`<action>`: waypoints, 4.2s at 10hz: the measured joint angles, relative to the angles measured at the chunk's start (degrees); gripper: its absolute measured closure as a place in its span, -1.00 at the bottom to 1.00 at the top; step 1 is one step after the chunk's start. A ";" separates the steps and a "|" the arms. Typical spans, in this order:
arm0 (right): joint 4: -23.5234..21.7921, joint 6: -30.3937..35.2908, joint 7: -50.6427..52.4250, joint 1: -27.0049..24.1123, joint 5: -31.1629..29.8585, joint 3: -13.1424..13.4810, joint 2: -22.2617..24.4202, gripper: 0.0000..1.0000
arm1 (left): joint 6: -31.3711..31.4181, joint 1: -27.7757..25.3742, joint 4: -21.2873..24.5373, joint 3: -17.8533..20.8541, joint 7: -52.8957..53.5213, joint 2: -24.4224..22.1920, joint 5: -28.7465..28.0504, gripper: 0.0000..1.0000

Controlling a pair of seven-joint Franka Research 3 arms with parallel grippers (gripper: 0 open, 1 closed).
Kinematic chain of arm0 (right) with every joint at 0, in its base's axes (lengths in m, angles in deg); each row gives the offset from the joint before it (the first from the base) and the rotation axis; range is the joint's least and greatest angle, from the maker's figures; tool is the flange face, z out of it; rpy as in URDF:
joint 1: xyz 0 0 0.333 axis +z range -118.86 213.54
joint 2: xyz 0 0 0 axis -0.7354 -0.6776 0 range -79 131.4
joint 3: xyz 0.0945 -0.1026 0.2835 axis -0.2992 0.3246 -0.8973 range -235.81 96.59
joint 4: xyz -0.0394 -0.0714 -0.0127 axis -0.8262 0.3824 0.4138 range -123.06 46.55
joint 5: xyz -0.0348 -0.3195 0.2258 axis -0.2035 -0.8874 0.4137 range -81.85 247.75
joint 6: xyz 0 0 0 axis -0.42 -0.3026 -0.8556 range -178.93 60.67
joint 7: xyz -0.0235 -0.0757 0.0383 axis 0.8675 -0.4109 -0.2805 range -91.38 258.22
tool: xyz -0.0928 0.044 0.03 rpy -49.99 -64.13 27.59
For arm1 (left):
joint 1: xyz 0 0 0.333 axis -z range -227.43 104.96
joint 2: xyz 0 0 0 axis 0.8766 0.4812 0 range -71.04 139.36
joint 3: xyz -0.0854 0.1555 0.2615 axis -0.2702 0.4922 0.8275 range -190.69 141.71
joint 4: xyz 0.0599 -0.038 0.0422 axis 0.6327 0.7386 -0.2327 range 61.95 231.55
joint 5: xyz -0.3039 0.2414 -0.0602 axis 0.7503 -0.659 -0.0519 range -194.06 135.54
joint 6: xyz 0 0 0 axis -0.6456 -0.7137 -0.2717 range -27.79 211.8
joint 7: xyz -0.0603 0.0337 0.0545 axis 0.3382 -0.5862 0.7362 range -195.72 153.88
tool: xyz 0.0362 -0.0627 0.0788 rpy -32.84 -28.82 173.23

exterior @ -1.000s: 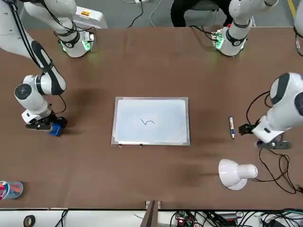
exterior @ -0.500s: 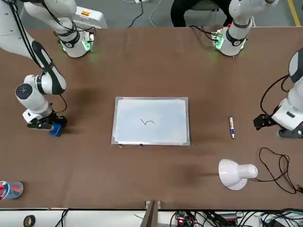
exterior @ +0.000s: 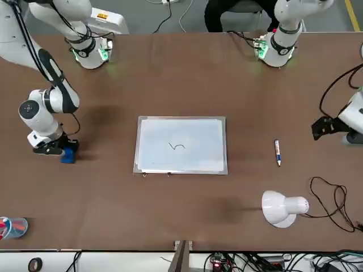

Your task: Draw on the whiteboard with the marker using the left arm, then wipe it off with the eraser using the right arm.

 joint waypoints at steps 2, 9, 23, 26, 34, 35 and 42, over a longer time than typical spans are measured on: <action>0.13 -0.06 -0.89 0.23 0.00 -0.22 0.03 -0.11 | -1.65 0.99 0.32 3.61 2.74 -2.28 3.24 -0.99; 9.83 16.77 -19.23 6.26 0.05 -8.61 5.34 -0.11 | -6.78 15.87 6.68 18.97 5.08 -11.37 5.92 -0.99; 23.02 16.95 -46.86 35.94 -2.46 -7.63 -5.85 -0.11 | -6.74 19.02 12.00 22.25 4.95 -15.02 6.68 -0.99; 24.61 16.82 -47.60 38.37 -3.90 -5.52 -8.60 -0.11 | -6.69 19.00 12.01 22.30 4.95 -14.70 6.68 -0.99; 24.95 17.17 -48.66 41.40 -5.85 -4.38 -10.78 -0.11 | -6.15 18.77 12.01 22.35 4.95 -14.33 6.71 -0.99; 25.19 17.33 -48.95 41.49 -5.85 -4.29 -10.82 -0.11 | -6.15 18.77 12.01 22.35 4.95 -14.30 6.72 -0.99; 32.36 18.19 -52.14 42.91 -5.96 -4.03 -15.37 -0.11 | -6.14 18.67 12.03 22.39 4.95 -13.93 6.72 -0.99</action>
